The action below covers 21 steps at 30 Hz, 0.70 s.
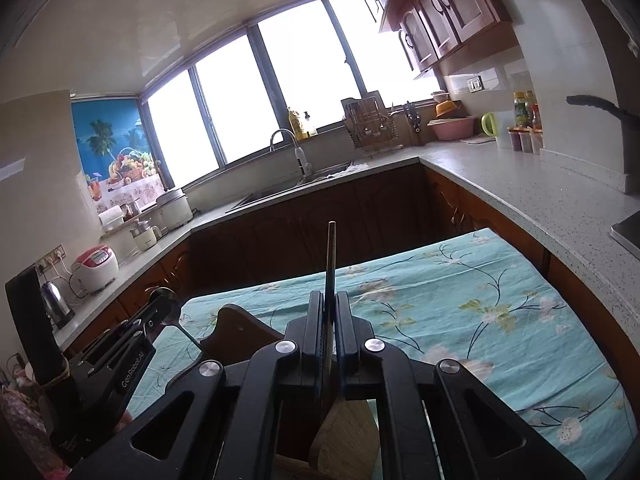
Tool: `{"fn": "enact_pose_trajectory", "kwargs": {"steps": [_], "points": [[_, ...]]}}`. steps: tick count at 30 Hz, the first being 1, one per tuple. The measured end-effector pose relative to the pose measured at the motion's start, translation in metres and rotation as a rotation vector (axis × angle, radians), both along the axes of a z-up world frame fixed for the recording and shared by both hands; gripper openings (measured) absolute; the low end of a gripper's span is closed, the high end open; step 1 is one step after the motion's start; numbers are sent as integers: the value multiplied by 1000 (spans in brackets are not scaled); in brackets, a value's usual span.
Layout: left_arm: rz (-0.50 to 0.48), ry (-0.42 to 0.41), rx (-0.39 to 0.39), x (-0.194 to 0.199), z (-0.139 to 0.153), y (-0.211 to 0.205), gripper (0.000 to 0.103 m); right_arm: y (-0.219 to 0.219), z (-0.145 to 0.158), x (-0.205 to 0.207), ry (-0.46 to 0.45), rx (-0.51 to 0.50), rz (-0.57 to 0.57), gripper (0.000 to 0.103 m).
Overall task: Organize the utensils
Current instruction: 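Lift the spoon with the left tool while the right tool carries the rod to the caddy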
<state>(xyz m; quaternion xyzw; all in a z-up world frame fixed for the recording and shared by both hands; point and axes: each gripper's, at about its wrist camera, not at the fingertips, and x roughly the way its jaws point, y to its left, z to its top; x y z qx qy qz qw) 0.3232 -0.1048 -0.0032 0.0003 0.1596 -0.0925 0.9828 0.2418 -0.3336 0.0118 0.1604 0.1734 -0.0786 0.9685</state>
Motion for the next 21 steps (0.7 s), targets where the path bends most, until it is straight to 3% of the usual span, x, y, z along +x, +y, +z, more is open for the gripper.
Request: {"fn": "enact_pose_trajectory", "kwargs": {"steps": [10, 15, 21], "points": [[-47, 60, 24, 14, 14, 5, 6, -8, -1, -1, 18, 38, -8, 7], [-43, 77, 12, 19, 19, 10, 24, -11, -3, 1, 34, 50, -16, 10], [-44, 91, 3, 21, 24, 13, 29, -11, -3, -1, 37, 72, -16, 10]]}}
